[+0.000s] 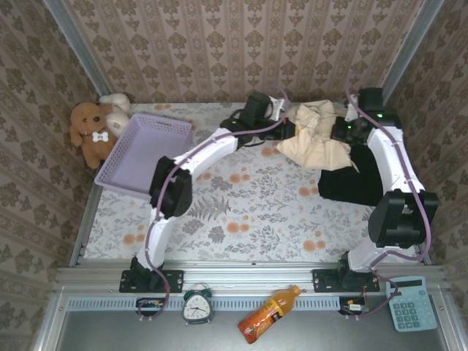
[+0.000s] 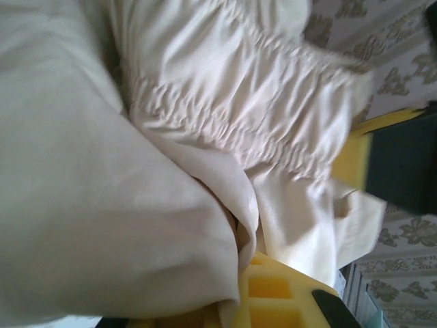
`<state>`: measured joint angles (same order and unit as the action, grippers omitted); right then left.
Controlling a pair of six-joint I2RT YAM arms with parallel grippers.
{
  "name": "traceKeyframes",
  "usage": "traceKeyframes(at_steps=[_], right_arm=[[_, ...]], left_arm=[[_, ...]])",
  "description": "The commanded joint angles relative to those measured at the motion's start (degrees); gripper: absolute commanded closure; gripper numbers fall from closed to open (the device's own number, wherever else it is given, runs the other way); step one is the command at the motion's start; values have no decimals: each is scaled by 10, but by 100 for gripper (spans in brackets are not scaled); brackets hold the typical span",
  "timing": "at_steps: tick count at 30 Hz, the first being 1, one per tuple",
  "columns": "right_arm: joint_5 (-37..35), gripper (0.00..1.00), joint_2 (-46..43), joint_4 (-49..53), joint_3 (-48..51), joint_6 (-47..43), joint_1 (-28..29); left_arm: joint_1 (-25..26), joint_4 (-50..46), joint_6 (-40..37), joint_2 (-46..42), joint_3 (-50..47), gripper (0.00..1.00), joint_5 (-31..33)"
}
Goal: Fold and stack the mixed laundry pile
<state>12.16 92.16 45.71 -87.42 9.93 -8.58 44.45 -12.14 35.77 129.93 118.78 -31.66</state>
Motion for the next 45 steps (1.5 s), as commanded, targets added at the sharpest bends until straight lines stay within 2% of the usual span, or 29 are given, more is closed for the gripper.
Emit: traceKeyframes(at_steps=[1, 6, 8, 13, 16, 18, 19, 20, 21, 22, 23, 24, 29, 34, 38, 41, 45], right_arm=[[-21, 100, -22, 29, -1, -22, -53], [-36, 100, -21, -3, 34, 1, -126], [-54, 100, -25, -18, 55, 12, -151], [-39, 100, -22, -77, 118, 38, -212], [-56, 100, 6, -97, 134, 41, -219], [-67, 93, 31, -110, 133, 50, -223], [-67, 87, 43, -116, 128, 55, -224], [-74, 72, 50, -117, 123, 61, -224], [-80, 55, 52, -112, 118, 67, -224], [-82, 39, 45, -119, 121, 68, -224], [-81, 6, 33, -128, 129, 68, -224], [-80, 0, 15, -140, 141, 66, -224], [-64, 0, -98, -192, 213, 73, -200], [-50, 0, -180, -304, 328, 75, -115], [-83, 0, -180, -403, 399, 45, -45], [-75, 0, -157, -479, 438, 39, -26], [-80, 0, -132, -633, 510, 28, -5]], left_arm=[[30, -16, 30, 76, 95, 100, -7], [58, -35, 76, 208, 267, 100, -22], [65, -30, 89, 240, 306, 100, -21], [76, -5, 120, 274, 315, 100, -13], [84, 2, 137, 294, 315, 100, -16], [87, 12, 153, 301, 304, 96, -20], [89, 20, 163, 301, 294, 88, -25], [90, 21, 167, 298, 287, 77, -27], [89, 19, 166, 292, 279, 52, -30], [87, 8, 154, 282, 274, 8, -32], [85, -5, 138, 269, 267, 0, -31], [81, -24, 114, 245, 249, 0, -18], [41, -3, 16, 74, 63, 0, 59], [-22, 0, -71, -110, -132, 0, 114], [-72, -22, -140, -233, -263, 0, 159], [-116, -31, -180, -323, -363, 0, 197], [-180, -22, -206, -429, -502, 0, 257]])
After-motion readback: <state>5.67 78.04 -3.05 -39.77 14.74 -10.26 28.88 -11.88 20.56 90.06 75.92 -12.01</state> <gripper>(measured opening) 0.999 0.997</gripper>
